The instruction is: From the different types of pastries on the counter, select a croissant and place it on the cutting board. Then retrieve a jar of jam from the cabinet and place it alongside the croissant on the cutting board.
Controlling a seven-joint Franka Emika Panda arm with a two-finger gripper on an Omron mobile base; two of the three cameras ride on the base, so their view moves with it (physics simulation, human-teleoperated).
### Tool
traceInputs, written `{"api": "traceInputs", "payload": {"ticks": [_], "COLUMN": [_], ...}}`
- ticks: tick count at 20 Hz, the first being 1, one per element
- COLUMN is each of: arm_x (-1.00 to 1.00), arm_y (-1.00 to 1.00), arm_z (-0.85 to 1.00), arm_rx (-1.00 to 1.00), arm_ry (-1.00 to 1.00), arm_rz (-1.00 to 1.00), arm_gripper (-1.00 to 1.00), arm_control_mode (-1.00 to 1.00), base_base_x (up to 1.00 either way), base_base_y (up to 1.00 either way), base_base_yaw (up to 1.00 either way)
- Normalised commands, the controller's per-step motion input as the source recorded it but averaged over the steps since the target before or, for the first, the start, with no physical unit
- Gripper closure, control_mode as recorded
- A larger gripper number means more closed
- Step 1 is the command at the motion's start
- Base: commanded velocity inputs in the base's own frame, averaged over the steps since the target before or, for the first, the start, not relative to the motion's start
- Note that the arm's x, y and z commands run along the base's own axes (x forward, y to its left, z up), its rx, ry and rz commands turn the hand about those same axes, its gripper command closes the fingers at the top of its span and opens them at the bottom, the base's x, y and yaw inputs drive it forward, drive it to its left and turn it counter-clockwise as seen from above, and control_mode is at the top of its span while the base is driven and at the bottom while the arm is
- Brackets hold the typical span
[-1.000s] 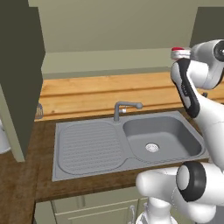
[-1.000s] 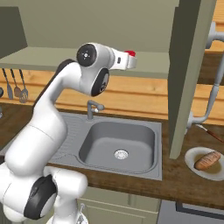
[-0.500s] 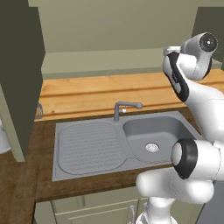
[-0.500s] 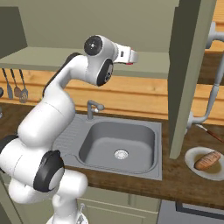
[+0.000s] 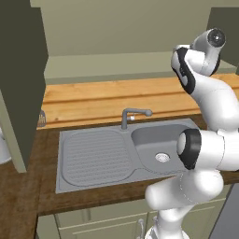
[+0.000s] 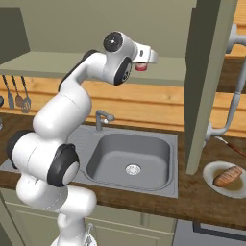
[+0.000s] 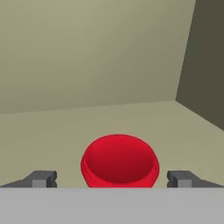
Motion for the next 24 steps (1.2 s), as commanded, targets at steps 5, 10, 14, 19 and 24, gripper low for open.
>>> {"api": "traceInputs", "payload": {"ticks": [5, 10, 14, 19, 24], "arm_x": [-0.02, 0.00, 0.00, 0.05, 0.17], "arm_y": [-0.13, 0.00, 0.00, 0.00, 0.00], "arm_z": [-0.15, -0.03, -0.26, -0.06, -0.15], "arm_rx": [0.00, 0.00, 0.00, 0.00, 0.00], "arm_ry": [0.00, 0.00, 0.00, 0.00, 0.00], "arm_rz": [0.00, 0.00, 0.00, 0.00, 0.00], "arm_gripper": [-1.00, -1.00, -1.00, -1.00, -1.00], "arm_control_mode": [-1.00, -1.00, -1.00, -1.00, -1.00], "base_base_x": [0.00, 0.00, 0.00, 0.00, 0.00], "base_base_y": [0.00, 0.00, 0.00, 0.00, 0.00], "base_base_yaw": [0.00, 0.00, 0.00, 0.00, 0.00]}}
